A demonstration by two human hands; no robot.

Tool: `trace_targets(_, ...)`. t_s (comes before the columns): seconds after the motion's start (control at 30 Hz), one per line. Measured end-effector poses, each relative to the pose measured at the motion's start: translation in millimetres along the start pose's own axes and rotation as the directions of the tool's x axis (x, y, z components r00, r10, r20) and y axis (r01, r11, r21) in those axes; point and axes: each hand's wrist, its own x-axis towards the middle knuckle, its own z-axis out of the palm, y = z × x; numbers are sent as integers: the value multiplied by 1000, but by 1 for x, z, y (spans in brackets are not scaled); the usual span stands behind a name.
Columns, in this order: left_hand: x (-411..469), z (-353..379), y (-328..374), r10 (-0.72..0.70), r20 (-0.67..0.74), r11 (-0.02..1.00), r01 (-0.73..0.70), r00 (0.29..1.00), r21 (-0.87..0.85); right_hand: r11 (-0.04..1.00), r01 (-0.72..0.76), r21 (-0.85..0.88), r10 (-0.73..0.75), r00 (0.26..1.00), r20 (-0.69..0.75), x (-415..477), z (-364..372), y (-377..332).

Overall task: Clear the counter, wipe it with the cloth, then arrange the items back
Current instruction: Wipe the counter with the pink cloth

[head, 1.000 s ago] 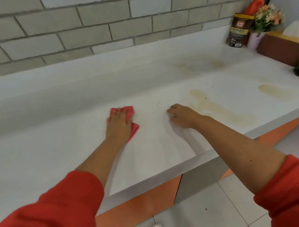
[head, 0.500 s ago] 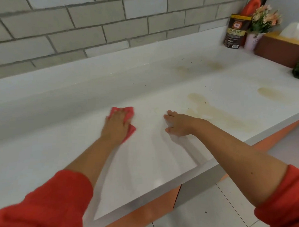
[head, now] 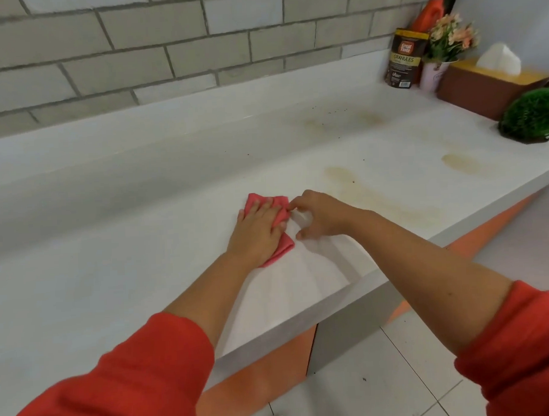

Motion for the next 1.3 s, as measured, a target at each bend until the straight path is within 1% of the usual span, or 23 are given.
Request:
trace_targets(0.07,-13,-3,6,-14,3,997,15,1000,-77,1000,-1,15,0,997,71,-10,2,-4)
trace_targets(0.13,-25,-4,14,-27,15,989,29,1000,-143,999,-33,28,29,991,134,-18,4,-13)
trace_targets(0.2,-34,-3,21,-31,26,985,35,999,-172,998,-61,28,56,989,138,-20,10,-20)
trace_targets(0.23,-38,-1,24,-32,30,981,37,999,-191,997,-83,-2,83,988,128,-20,14,-23)
trace_targets(0.3,-46,5,29,-37,45,969,46,998,-241,985,-157,-70,164,981,106,-23,20,-25)
trace_targets(0.37,-54,10,37,-27,51,968,39,998,-248,967,-225,-118,239,964,117,-28,22,-22)
trace_targets(0.5,-70,14,59,51,60,992,-44,997,-115,947,-252,-200,285,946,155,-45,9,-15)
trace_targets(0.6,-78,18,72,111,66,993,-108,992,-56,949,-245,-198,278,947,160,-60,-8,-8)
trace_targets(0.7,-79,28,88,192,100,981,-195,976,17,953,-273,-132,286,955,85,-73,-21,1)
trace_targets(0.8,-81,35,96,270,127,949,-286,954,133,951,-303,-68,303,953,0,-80,-22,6)
trace_targets(0.87,-89,36,86,345,118,912,-362,931,192,954,-294,-51,293,956,-21,-84,-19,7)
trace_targets(0.93,-101,34,67,381,124,888,-400,916,228,959,-279,-52,278,960,-24,-86,-14,6)
trace_targets(0.97,-108,31,58,370,126,889,-390,921,239,961,-269,-58,269,963,-22,-87,-12,6)
trace_targets(1.03,-117,23,44,308,113,916,-327,945,234,965,-253,-63,252,967,-20,-89,-9,4)
trace_targets(1.13,-115,17,48,160,53,976,-166,986,144,972,-236,-21,235,971,-38,-87,-4,0)
trace_targets(1.2,-105,21,63,52,24,991,-55,998,120,975,-220,11,220,973,-66,-83,-1,-4)
trace_targets(1.23,-102,24,71,28,24,992,-31,999,123,977,-214,26,215,973,-80,-80,1,-5)
trace_targets(1.3,-100,27,78,57,53,991,-63,997,116,979,-198,52,203,974,-105,-75,5,-8)
